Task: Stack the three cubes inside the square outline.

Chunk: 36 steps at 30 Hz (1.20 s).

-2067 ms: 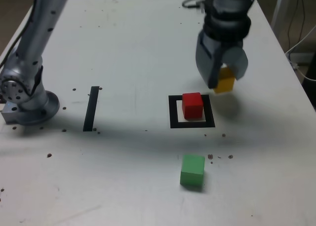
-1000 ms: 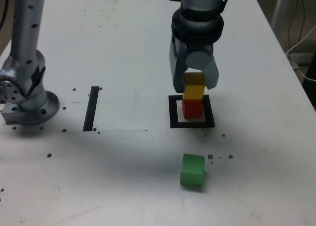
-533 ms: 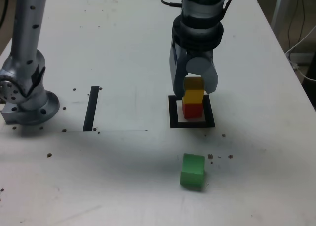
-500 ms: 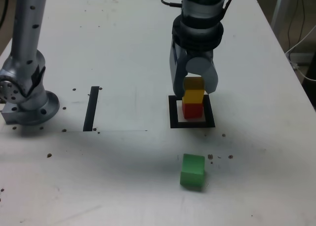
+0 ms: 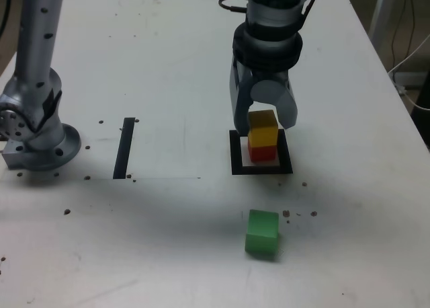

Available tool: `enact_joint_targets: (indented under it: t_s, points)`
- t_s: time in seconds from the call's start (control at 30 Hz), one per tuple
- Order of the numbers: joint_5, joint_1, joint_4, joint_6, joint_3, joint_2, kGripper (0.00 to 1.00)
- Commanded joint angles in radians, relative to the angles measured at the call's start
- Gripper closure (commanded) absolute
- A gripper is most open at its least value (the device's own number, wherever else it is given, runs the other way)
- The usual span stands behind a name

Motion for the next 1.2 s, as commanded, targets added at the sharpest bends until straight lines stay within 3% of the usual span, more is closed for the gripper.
enact_joint_targets:
  t_s: [0.0,0.2,0.37,0.63,0.83,1.17]
  points:
    - [0.001,0.001,-0.002,0.001,0.001,0.004,0.25]
    - [0.005,0.001,-0.006,0.001,0.004,0.002,0.08]
    - [0.006,0.001,0.0,0.001,0.012,-0.013,0.01]
    - [-0.006,-0.03,-0.005,-0.005,0.082,-0.11,0.0]
    - [-0.023,-0.133,0.045,-0.062,0.097,-0.155,0.01]
    - [-0.075,-0.35,0.053,-0.181,0.042,-0.096,0.04]
